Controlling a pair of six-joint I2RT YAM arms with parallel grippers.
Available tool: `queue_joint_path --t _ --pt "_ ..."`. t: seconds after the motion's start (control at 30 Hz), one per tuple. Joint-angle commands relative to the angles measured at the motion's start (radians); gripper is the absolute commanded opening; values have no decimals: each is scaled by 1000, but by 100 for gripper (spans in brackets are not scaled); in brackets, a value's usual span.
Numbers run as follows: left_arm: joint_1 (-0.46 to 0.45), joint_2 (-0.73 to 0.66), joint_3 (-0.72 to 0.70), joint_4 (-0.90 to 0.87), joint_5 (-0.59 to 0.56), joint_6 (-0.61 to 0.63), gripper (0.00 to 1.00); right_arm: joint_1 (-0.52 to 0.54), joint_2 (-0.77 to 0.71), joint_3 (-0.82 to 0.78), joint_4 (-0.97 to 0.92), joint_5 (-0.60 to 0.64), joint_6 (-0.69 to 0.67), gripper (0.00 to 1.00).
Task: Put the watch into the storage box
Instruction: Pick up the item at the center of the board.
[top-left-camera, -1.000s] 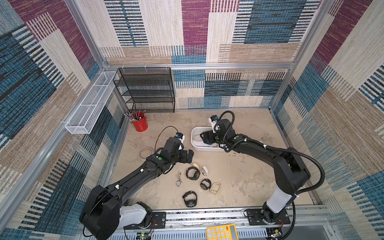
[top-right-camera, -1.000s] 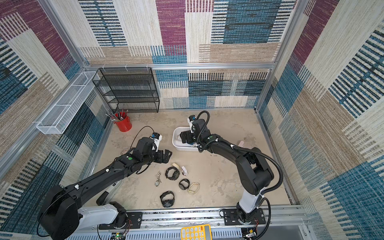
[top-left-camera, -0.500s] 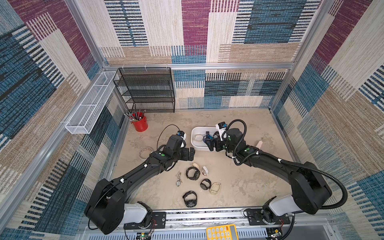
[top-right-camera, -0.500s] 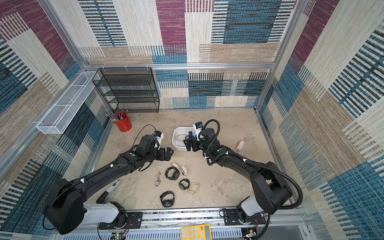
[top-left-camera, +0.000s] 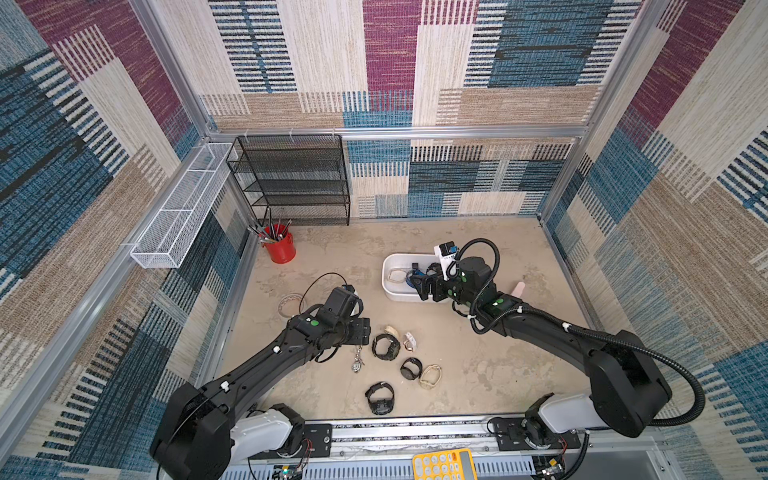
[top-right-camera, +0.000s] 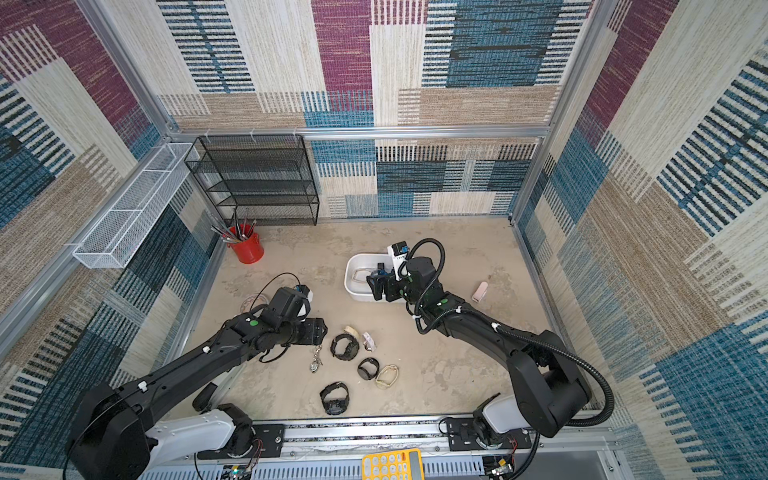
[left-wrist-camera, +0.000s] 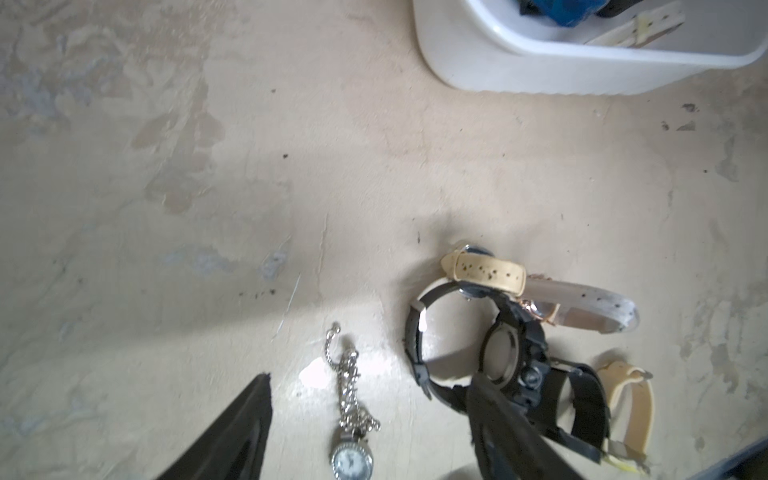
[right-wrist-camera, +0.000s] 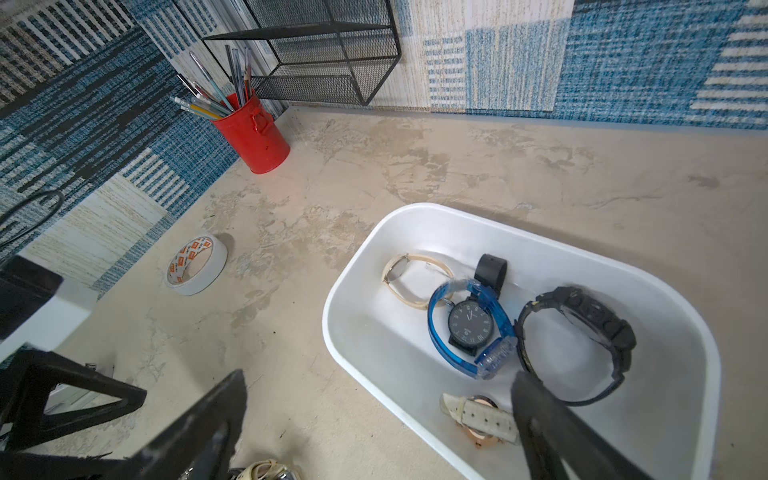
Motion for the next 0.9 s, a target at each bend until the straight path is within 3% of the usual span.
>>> queue_joint_path --t 0.0,0.3,0.87 --pt "-1 -26 -20 -110 -16 -56 73 -1 -9 7 31 10 -10 100" --pt "-1 -19 -62 -120 -19 -77 63 -1 -19 -8 45 9 -7 100" --pt "-24 113 -43 -44 -20 -80 56 -1 -26 -20 37 33 -9 100"
